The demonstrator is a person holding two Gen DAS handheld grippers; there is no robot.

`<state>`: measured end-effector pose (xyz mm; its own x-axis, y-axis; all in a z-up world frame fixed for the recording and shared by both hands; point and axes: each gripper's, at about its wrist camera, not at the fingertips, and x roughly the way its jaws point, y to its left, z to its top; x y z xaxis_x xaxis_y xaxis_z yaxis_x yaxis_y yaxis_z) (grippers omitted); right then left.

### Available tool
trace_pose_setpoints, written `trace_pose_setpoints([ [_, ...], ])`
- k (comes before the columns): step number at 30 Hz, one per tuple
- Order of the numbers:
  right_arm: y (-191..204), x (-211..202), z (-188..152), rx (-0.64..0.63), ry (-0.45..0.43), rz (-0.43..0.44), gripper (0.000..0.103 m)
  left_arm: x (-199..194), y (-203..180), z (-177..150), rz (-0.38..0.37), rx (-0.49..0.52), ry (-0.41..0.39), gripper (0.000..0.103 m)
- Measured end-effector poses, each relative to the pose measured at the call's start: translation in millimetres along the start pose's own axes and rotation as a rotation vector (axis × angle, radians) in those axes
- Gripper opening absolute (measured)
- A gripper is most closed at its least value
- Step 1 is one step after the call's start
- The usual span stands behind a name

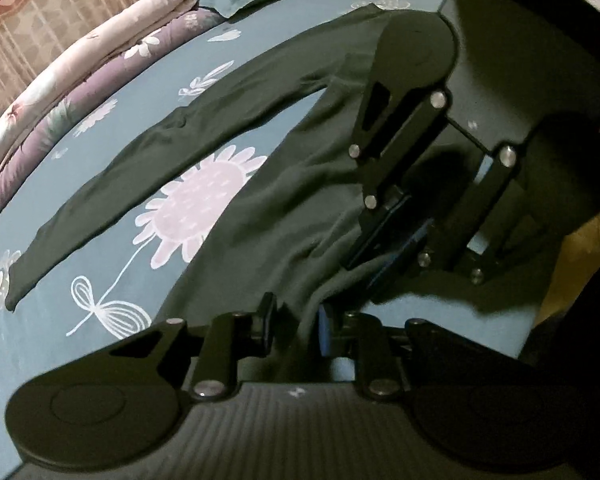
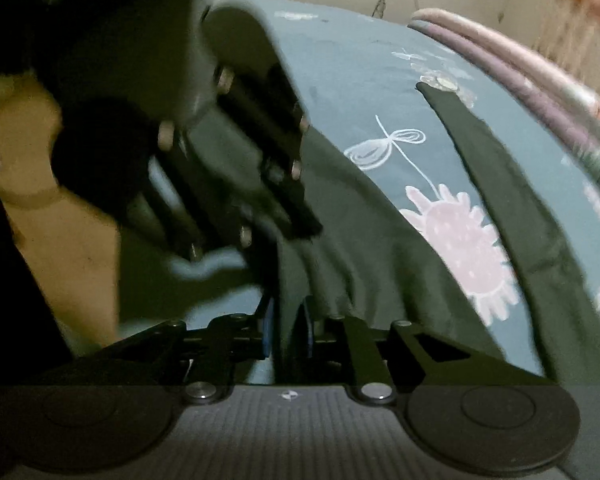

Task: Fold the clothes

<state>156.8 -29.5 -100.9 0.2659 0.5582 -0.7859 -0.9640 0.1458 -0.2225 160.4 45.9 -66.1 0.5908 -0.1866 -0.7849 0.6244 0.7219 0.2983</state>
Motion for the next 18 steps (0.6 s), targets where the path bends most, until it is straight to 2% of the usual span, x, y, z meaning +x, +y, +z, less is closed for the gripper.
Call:
trace_pose_setpoints([
  [2,3.9,-0.7,1.0,-0.024,0.001,-0.019,0.006,-3.1,-2.7,-3.7,0.003,0.023,0.002,0.02],
  [5,-5.6,-7.0,3.3,0.029,-0.011,0.006,0.004,-12.1,-8.0,-15.5,0.032,0.091,0.01,0.024],
  [8,-19.6,-12.8,4.6,0.107,-0.029,0.046,0.004,-16.4,-10.0,-30.3,0.104,0.162,0.032,0.024],
  [10,-26.7,-14.8,5.2,0.15,-0.037,0.076,0.004,-16.5,-9.3,-38.5,0.138,0.205,0.048,0.018],
  [11,-30.3,-15.4,5.5,0.175,-0.042,0.095,0.004,-17.6,-7.4,-39.8,0.13,0.197,0.05,0.009],
  [12,-33.0,-15.4,5.9,0.194,-0.045,0.115,0.004,-18.7,-5.4,-40.9,0.121,0.187,0.052,0.004],
  [13,-34.5,-15.2,6.0,0.207,-0.044,0.138,0.004,-19.8,-3.4,-42.0,0.111,0.176,0.053,0.003],
  [18,-32.4,-10.0,1.6,0.273,0.001,0.28,0.004,-32.9,7.3,-48.6,-0.032,0.05,0.116,0.002],
])
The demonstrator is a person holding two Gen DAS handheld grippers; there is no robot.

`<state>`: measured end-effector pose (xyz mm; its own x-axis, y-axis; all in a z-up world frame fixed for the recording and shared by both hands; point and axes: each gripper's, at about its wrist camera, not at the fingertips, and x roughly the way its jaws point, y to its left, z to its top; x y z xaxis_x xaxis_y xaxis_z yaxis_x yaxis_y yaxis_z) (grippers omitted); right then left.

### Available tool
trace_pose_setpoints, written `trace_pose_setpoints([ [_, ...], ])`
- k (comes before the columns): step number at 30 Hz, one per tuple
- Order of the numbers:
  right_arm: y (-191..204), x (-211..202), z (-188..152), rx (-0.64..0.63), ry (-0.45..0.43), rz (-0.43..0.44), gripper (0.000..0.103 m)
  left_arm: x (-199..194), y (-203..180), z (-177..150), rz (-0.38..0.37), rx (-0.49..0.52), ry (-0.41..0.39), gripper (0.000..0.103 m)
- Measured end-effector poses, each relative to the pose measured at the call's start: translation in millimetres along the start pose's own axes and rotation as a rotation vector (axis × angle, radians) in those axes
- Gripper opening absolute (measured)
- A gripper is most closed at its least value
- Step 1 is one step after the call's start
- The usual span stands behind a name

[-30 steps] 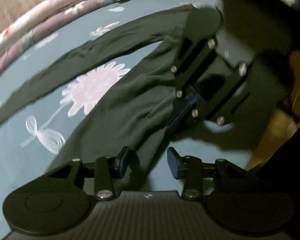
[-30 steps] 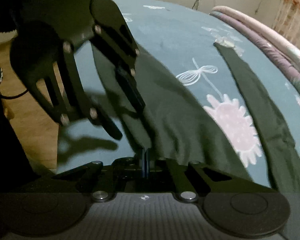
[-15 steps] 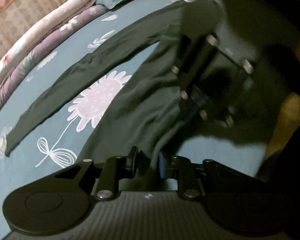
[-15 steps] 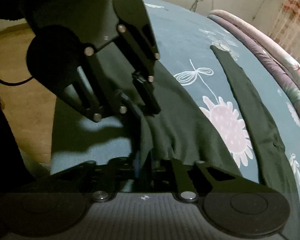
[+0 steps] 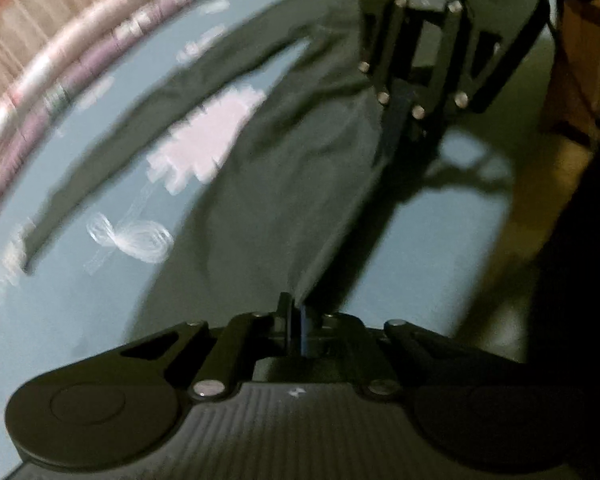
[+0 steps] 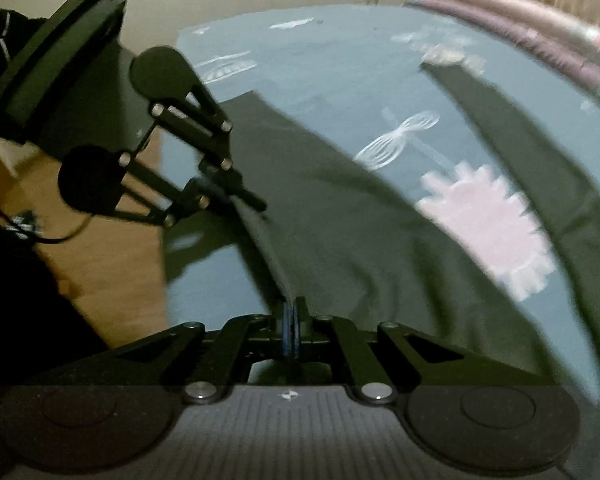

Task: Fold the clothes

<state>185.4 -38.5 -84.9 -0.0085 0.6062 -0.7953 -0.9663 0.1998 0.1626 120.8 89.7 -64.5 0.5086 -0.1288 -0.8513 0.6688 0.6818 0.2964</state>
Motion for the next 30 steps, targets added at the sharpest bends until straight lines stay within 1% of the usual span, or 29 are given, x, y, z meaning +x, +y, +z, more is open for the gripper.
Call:
trace_pose_setpoints([
  [1,0.6,4.9,-3.3,0.015,0.021,0.013,0.004,-1.6,0.5,-4.1,-0.014,-0.004,0.016,0.003],
  [2,1.0,9.6,-6.7,0.029,0.038,0.02,0.006,-3.2,1.1,-8.3,-0.027,-0.007,0.031,0.006],
  [3,-0.2,11.2,-8.5,0.053,0.039,0.029,0.007,-7.1,5.3,-10.6,-0.041,-0.033,0.037,0.007],
  [4,-2.9,8.5,-8.0,0.082,0.033,0.042,0.011,-11.2,9.6,-12.8,-0.055,-0.062,0.041,0.008],
  [6,-8.0,-2.9,-5.8,0.127,0.014,0.057,0.015,-23.4,25.6,-14.1,-0.073,-0.144,0.013,0.01],
  [8,-14.2,-26.5,-7.6,0.152,-0.04,0.03,0.023,-33.1,45.4,-15.5,-0.037,-0.247,-0.029,0.012],
  [10,-24.6,-48.2,-17.3,0.208,-0.063,-0.037,0.025,-30.7,65.0,-18.2,0.042,-0.352,-0.051,0.011],
  [12,-34.8,-65.1,-34.3,0.273,-0.056,-0.135,0.025,-22.3,77.9,-23.4,0.088,-0.428,-0.06,0.011],
  [14,-44.7,-76.4,-57.7,0.357,-0.041,-0.228,0.025,-11.8,87.1,-33.5,0.11,-0.5,-0.066,0.011],
  [16,-50.9,-81.1,-78.9,0.441,-0.032,-0.299,0.026,1.5,93.3,-44.8,0.119,-0.564,-0.022,0.011],
  [18,-49.4,-81.1,-97.5,0.507,-0.042,-0.323,0.026,9.2,91.7,-57.0,0.123,-0.617,0.035,0.011],
  [19,-48.0,-80.8,-106.6,0.538,-0.048,-0.332,0.027,6.2,88.9,-63.9,0.132,-0.632,0.033,0.012],
  [20,-44.6,-81.8,-112.5,0.561,-0.049,-0.327,0.03,3.1,85.8,-70.1,0.146,-0.635,0.046,0.014],
  [21,-41.2,-83.0,-114.7,0.568,-0.039,-0.32,0.031,-1.0,83.4,-75.8,0.167,-0.636,0.053,0.015],
  [22,-38.3,-83.8,-115.9,0.568,-0.024,-0.317,0.031,-5.4,87.0,-79.9,0.164,-0.673,0.074,0.015],
  [23,-35.5,-84.7,-117.2,0.568,-0.009,-0.315,0.031,-9.7,91.0,-84.0,0.159,-0.712,0.096,0.015],
  [24,-35.1,-86.8,-117.1,0.567,-0.003,-0.319,0.031,-13.0,92.9,-81.9,0.182,-0.706,0.117,0.015],
  [25,-36.7,-89.3,-115.4,0.568,-0.008,-0.332,0.031,-16.1,94.7,-79.3,0.207,-0.697,0.138,0.011],
  [26,-39.2,-91.7,-112.4,0.568,-0.03,-0.348,0.034,-18.2,94.3,-75.9,0.234,-0.655,0.124,0.011],
  [28,-47.9,-91.6,-103.8,0.562,-0.078,-0.37,0.037,-14.8,101.0,-66.9,0.233,-0.643,0.081,0.015],
  [30,-59.8,-88.2,-94.0,0.55,-0.122,-0.388,0.037,-8.7,107.2,-60.8,0.226,-0.647,0.05,0.016],
])
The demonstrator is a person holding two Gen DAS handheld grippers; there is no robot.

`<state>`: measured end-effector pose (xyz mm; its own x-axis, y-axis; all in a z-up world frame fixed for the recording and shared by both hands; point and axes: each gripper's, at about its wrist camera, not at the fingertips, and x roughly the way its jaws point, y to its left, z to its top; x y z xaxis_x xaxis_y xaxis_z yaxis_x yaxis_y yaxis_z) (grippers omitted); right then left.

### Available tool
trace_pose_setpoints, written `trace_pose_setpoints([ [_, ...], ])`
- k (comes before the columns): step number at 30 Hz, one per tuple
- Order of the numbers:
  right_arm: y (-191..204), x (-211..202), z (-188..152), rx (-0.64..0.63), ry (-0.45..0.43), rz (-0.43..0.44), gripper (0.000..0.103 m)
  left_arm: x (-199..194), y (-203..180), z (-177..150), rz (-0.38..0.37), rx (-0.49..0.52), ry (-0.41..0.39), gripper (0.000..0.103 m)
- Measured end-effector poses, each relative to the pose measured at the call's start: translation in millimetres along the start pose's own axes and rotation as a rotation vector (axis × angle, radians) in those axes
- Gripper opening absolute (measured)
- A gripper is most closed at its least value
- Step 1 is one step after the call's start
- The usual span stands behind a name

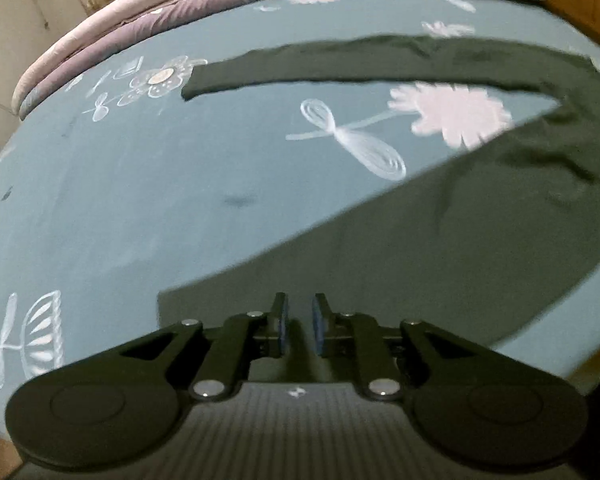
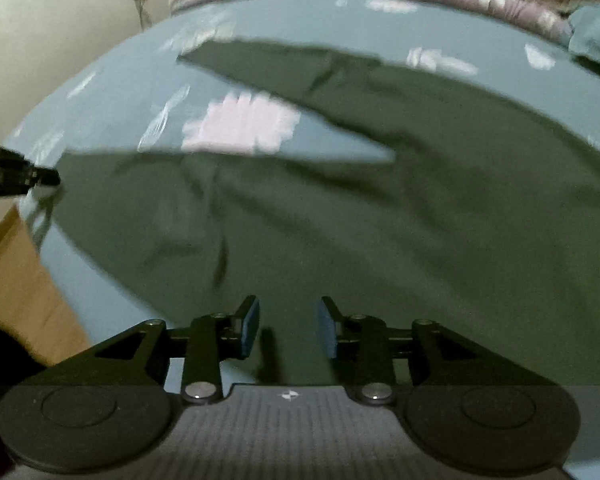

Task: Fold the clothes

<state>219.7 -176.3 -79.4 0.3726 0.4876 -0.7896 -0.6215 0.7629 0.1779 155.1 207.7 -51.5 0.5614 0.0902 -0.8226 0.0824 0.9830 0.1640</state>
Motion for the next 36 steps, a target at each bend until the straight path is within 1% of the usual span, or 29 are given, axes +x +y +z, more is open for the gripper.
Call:
trace_pose_setpoints([
  [1,-2.0,7.7,7.7,-0.003,-0.019,0.001,0.037,4.7,0.3,2.7,-0.008,-0.011,-0.005,0.016],
  [4,-4.6,30.9,26.2,0.001,-0.066,-0.012,0.037,19.9,7.2,-3.1,0.004,-0.079,0.035,0.019],
  [5,-4.8,38.2,31.4,0.005,-0.082,-0.022,0.037,20.0,11.8,-6.5,-0.009,-0.116,0.019,0.02],
  [6,-5.6,46.9,36.5,0.012,-0.089,-0.044,0.037,18.2,16.3,-11.2,-0.012,-0.146,0.026,0.021],
  [8,-9.2,67.5,46.9,0.036,-0.097,-0.104,0.037,14.8,23.9,-21.5,0.005,-0.186,0.039,0.025],
  [10,-14.8,79.9,56.6,0.063,-0.134,-0.117,0.04,8.4,28.7,-31.7,0.017,-0.216,0.049,0.025],
  [12,-17.6,86.0,67.7,0.075,-0.146,-0.139,0.04,5.0,30.1,-33.3,0.038,-0.21,0.062,0.025],
  [13,-17.7,86.4,72.0,0.08,-0.135,-0.153,0.041,1.7,30.0,-32.0,0.046,-0.209,0.065,0.024],
  [14,-17.2,85.3,76.6,0.087,-0.115,-0.156,0.042,0.0,30.3,-29.0,0.04,-0.207,0.046,0.022],
  [15,-15.5,81.3,79.5,0.086,-0.104,-0.149,0.042,-1.6,30.6,-26.0,0.033,-0.206,0.025,0.022],
  [16,-12.3,74.6,80.1,0.072,-0.102,-0.138,0.048,-3.3,31.0,-22.9,0.026,-0.204,0.004,0.022],
  [17,-8.6,66.7,79.9,0.053,-0.101,-0.125,0.055,-1.6,31.2,-19.6,0.015,-0.206,-0.011,0.023],
  [18,-4.9,60.5,78.2,0.039,-0.096,-0.12,0.057,0.3,31.4,-16.2,0.004,-0.208,-0.026,0.023],
  [21,5.6,46.6,67.9,0.026,-0.053,-0.116,0.057,16.3,33.7,-8.5,-0.051,-0.236,-0.056,0.023],
  [22,8.4,43.9,64.2,0.031,-0.038,-0.111,0.057,22.2,34.6,-8.4,-0.048,-0.241,-0.049,0.024],
  [23,12.0,41.7,60.3,0.037,-0.026,-0.111,0.058,26.6,35.9,-9.8,-0.035,-0.237,-0.04,0.027],
  [24,16.1,39.8,56.2,0.042,-0.014,-0.113,0.058,27.4,38.9,-12.6,-0.026,-0.232,-0.055,0.027],
  [26,23.8,37.2,50.2,0.054,0.0,-0.122,0.061,26.8,50.9,-16.4,0.057,-0.251,-0.041,0.028],
  [27,28.1,35.8,47.5,0.061,0.001,-0.128,0.062,26.4,57.8,-17.8,0.103,-0.266,-0.03,0.03],
  [28,31.5,35.3,46.0,0.07,0.002,-0.129,0.065,25.4,67.6,-18.5,0.104,-0.295,-0.018,0.033],
  [29,34.7,35.4,45.0,0.081,0.0,-0.125,0.066,24.5,77.7,-19.3,0.102,-0.325,-0.006,0.031],
  [30,37.1,35.9,44.5,0.09,-0.004,-0.12,0.066,21.1,79.4,-16.9,0.097,-0.322,-0.013,0.028],
  [32,40.7,39.9,45.4,0.099,0.002,-0.124,0.066,14.2,81.7,-11.7,0.087,-0.311,-0.032,0.027],
  [33,42.5,42.2,46.0,0.102,0.007,-0.128,0.066,10.9,78.5,-8.1,0.048,-0.301,-0.051,0.028],
  [35,44.1,46.4,47.0,0.111,0.017,-0.143,0.067,7.4,68.4,-2.5,-0.045,-0.28,-0.083,0.034],
  [36,44.6,48.4,47.4,0.115,0.022,-0.151,0.067,8.2,62.1,-1.9,-0.084,-0.273,-0.084,0.035],
])
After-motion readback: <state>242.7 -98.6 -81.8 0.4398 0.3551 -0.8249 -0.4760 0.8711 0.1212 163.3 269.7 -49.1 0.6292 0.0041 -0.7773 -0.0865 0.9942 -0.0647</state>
